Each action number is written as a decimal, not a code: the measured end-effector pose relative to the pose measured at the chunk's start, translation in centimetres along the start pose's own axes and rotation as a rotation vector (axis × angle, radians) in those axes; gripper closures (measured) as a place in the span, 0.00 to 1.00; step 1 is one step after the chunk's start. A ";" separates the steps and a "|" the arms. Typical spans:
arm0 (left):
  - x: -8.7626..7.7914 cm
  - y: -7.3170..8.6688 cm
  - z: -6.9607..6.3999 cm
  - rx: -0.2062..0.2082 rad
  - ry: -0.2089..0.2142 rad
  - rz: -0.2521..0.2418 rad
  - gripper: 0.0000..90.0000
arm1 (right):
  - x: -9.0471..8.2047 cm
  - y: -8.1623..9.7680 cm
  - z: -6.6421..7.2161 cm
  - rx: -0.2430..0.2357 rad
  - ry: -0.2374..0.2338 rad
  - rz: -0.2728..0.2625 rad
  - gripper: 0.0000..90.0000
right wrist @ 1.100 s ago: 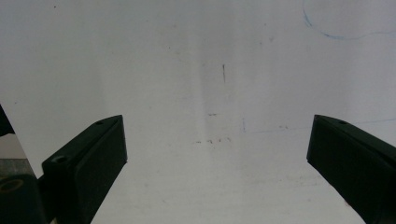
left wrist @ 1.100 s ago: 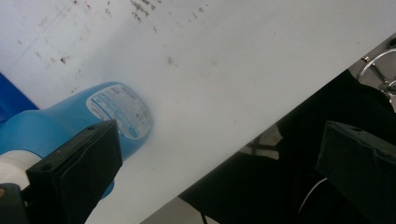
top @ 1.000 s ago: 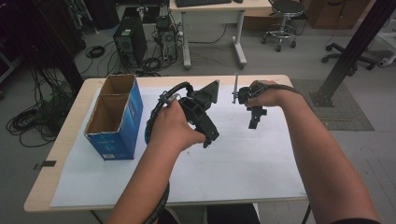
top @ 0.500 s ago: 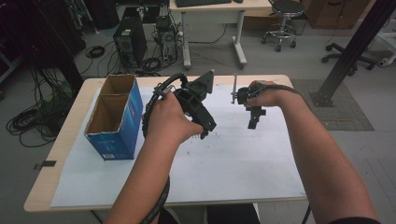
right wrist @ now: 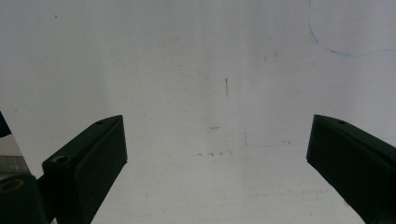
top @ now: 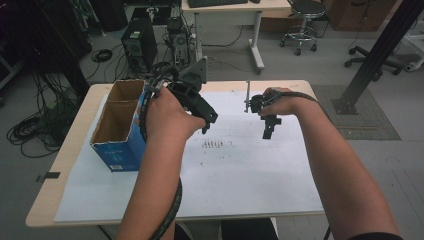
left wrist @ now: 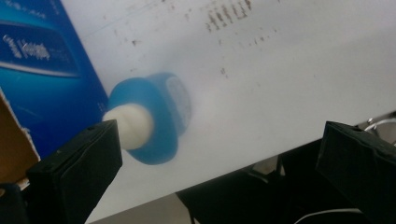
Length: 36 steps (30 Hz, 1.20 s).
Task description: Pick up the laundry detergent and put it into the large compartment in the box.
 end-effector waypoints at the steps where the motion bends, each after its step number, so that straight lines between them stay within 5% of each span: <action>1: 0.0 0.1 0.3 -0.021 -0.001 0.009 0.00 | 0.0 0.0 0.0 -0.001 0.000 0.001 0.06; 5: 0.2 0.4 1.3 -0.074 -0.016 0.024 0.00 | 0.0 -0.2 0.3 -0.011 0.005 0.002 0.06; 8: 0.6 0.6 2.0 -0.104 0.011 0.027 0.00 | 0.0 -0.3 0.4 -0.023 0.010 0.008 0.06; 16: 1.7 1.0 3.4 -0.151 0.026 0.037 0.00 | 0.0 -0.5 0.7 -0.029 0.016 0.013 0.06; 36: 6.6 0.7 5.0 -0.204 0.031 0.112 0.00 | 0.5 -0.5 0.3 -0.035 0.014 0.027 0.06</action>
Point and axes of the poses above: each handheld gripper's, and its own axes: x roughly forward along the jaws, y roughly out of its underside, z roughly to its left, the point moved 5 cm from there along x, roughly forward along the jaws, and after that the axes turned 1 degree about z, right-handed, at the moved point
